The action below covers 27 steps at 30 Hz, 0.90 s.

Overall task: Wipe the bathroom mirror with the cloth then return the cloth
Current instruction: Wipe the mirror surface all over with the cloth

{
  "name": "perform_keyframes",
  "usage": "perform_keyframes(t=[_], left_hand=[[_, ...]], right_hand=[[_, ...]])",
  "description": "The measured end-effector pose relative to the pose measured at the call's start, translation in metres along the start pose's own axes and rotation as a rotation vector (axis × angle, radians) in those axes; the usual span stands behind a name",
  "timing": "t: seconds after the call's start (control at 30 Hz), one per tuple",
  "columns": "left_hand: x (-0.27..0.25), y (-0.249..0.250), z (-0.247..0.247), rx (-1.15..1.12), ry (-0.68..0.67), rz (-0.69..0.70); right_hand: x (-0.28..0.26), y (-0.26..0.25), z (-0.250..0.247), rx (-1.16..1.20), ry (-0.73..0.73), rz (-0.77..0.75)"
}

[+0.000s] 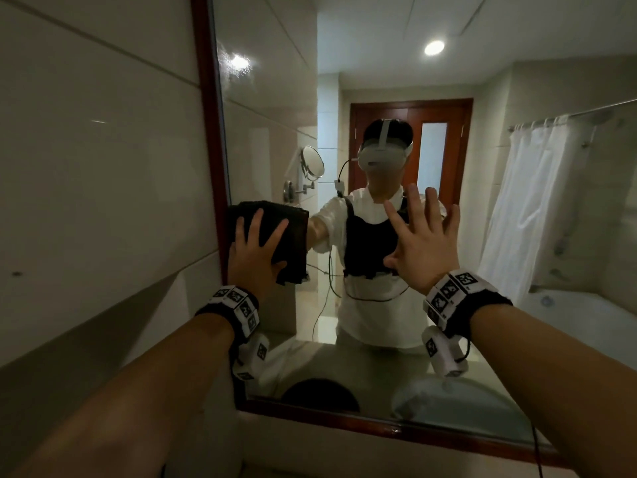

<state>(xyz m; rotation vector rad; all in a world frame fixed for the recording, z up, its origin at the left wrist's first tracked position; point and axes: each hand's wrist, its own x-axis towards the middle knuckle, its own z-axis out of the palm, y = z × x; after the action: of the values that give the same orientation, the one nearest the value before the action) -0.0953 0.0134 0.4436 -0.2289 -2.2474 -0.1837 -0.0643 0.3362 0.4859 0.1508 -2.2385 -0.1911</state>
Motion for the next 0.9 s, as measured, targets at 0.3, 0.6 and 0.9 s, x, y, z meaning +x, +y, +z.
perform_keyframes(t=[0.3, 0.6, 0.9], left_hand=[[0.011, 0.006, -0.003, -0.051, -0.009, -0.067], [0.076, 0.008, -0.049, -0.077, 0.024, -0.089], [0.061, 0.015, -0.047, -0.021, 0.014, -0.079]], right_hand=[[0.000, 0.003, 0.003, -0.008, 0.018, -0.004], [0.000, 0.003, 0.000, 0.018, -0.036, -0.001], [0.001, 0.002, -0.003, 0.036, -0.083, -0.007]])
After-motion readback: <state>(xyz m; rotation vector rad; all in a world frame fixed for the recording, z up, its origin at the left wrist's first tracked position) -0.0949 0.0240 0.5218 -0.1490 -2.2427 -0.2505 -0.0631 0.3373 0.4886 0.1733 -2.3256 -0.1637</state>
